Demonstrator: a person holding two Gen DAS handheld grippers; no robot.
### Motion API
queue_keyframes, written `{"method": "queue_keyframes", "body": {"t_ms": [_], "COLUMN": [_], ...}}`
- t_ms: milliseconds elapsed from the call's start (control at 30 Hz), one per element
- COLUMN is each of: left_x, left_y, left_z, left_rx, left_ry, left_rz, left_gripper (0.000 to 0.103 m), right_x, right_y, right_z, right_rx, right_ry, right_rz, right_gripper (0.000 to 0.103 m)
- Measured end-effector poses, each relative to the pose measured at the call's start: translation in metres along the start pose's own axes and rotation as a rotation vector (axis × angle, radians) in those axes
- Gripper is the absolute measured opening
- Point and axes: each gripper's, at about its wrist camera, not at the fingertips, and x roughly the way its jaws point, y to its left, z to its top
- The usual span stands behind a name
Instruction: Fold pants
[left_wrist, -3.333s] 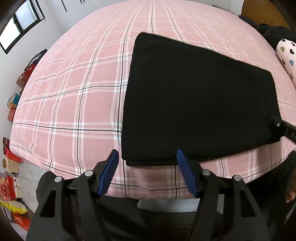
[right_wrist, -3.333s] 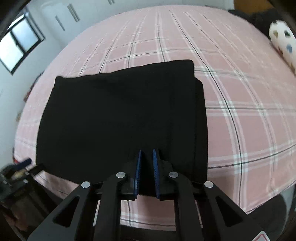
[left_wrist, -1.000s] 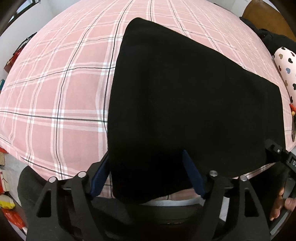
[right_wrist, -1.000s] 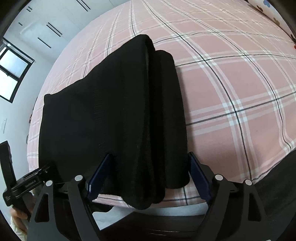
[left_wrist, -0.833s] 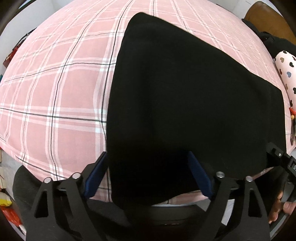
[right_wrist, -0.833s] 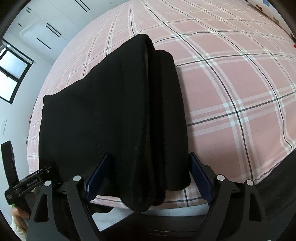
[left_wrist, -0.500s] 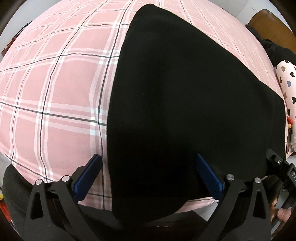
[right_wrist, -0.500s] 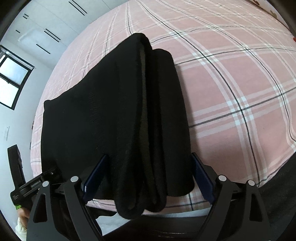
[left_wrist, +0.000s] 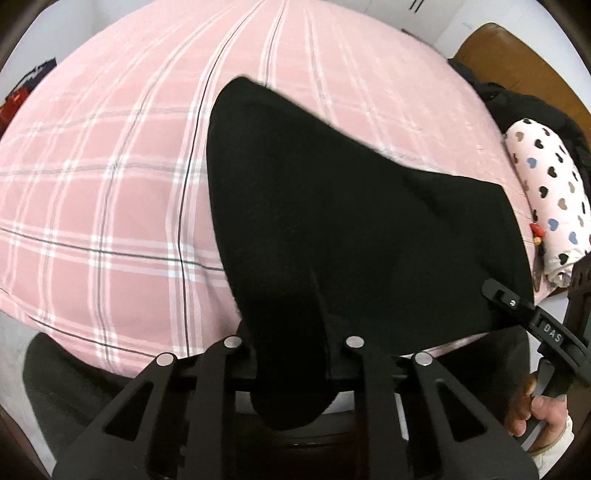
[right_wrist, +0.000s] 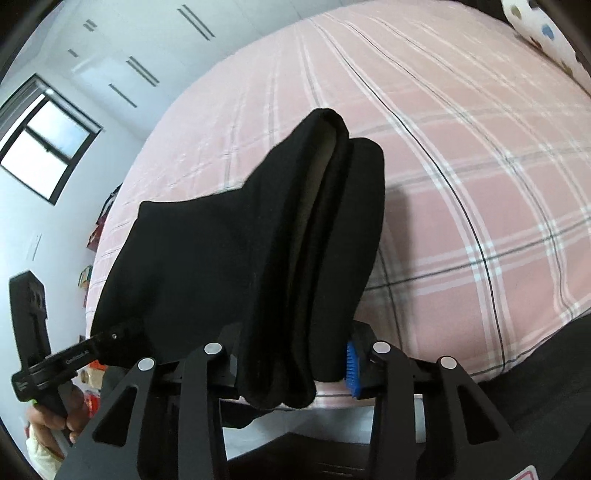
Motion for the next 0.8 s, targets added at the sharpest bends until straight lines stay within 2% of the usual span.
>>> {"method": "queue_keyframes", "body": {"t_ms": [167, 367, 400, 800], "left_x": [-0.019, -0.03, -0.031, -0.045], "left_y": [-0.014, -0.018, -0.025, -0.021], "left_z": [-0.002, -0.024, -0.015, -0.03], "left_rx": [0.021, 0.023, 0.023, 0.037], "left_ry": [-0.012, -0.011, -0.01, -0.017], "left_rz": [0.011, 0.025, 0.026, 0.044], "left_gripper": [0.019, 0.019, 0.019, 0.019], "right_x": [-0.008, -0.017, -0.018, -0.02], "right_y": [0.012, 0.012, 0.014, 0.033], "right_z": [-0.005, -0.019, -0.022, -0.03], "right_rx": [-0.025, -0.013, -0.016, -0.026], "right_ry": [-0.01, -0.003, -0.002, -0.007], "right_rz": [-0.009, 0.008, 0.013, 0.031], "right_gripper": [0.037, 0.037, 0.037, 0.037]}}
